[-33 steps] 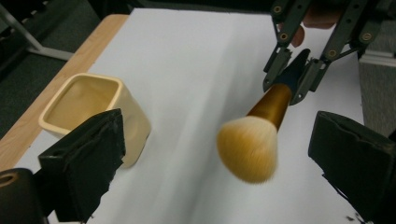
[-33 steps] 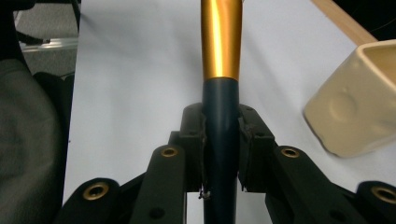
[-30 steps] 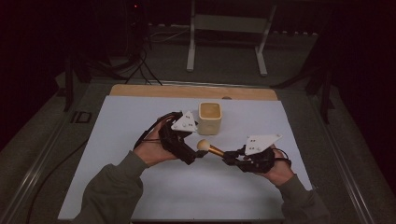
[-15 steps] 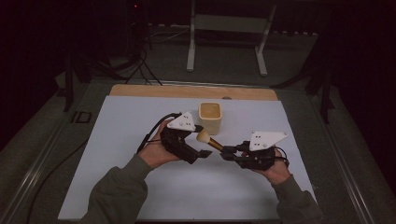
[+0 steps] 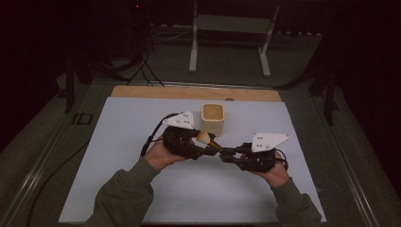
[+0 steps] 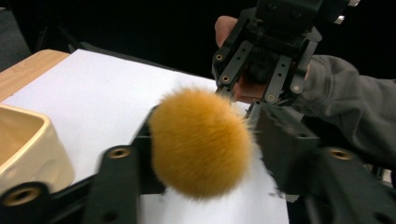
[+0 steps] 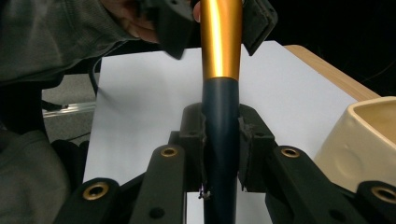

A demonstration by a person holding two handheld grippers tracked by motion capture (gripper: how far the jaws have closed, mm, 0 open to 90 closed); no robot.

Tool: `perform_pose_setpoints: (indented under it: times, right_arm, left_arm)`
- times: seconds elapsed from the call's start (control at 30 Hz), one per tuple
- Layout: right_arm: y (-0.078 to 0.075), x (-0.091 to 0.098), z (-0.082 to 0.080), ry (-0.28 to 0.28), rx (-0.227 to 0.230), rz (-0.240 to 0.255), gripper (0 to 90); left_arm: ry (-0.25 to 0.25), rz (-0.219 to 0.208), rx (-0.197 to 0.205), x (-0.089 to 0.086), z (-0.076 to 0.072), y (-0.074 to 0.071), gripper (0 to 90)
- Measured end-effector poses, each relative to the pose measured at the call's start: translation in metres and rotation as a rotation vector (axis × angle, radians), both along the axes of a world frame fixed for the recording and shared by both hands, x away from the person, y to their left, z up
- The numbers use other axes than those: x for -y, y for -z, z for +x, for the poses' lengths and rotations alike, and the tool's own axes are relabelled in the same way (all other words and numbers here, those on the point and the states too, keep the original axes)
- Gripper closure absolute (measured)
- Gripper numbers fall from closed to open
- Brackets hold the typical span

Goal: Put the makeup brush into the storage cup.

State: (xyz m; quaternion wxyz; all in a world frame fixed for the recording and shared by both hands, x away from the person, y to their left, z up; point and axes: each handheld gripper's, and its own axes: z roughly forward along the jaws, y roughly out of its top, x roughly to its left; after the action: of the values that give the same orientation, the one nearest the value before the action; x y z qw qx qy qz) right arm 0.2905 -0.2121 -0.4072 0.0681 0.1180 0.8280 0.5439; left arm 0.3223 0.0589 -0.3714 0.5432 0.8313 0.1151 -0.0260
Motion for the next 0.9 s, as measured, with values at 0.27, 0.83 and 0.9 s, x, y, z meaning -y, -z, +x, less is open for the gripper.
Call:
perform_pose_setpoints:
  times: [0.27, 0.83, 0.9]
  right_arm:
    - [0.002, 0.0, 0.0, -0.024, -0.009, -0.013, 72.8]
    - [0.0, -0.021, 0.009, -0.073, -0.048, -0.21, 63.6]
    - [0.002, -0.024, 0.009, -0.094, -0.05, -0.227, 72.1]
  left_arm:
    - [0.066, -0.01, -0.03, -0.001, 0.0, -0.002, 69.8]
    - [0.092, 0.194, 0.024, 0.026, -0.007, 0.006, 70.0]
    - [0.091, 0.205, 0.024, 0.026, -0.006, 0.007, 70.0]
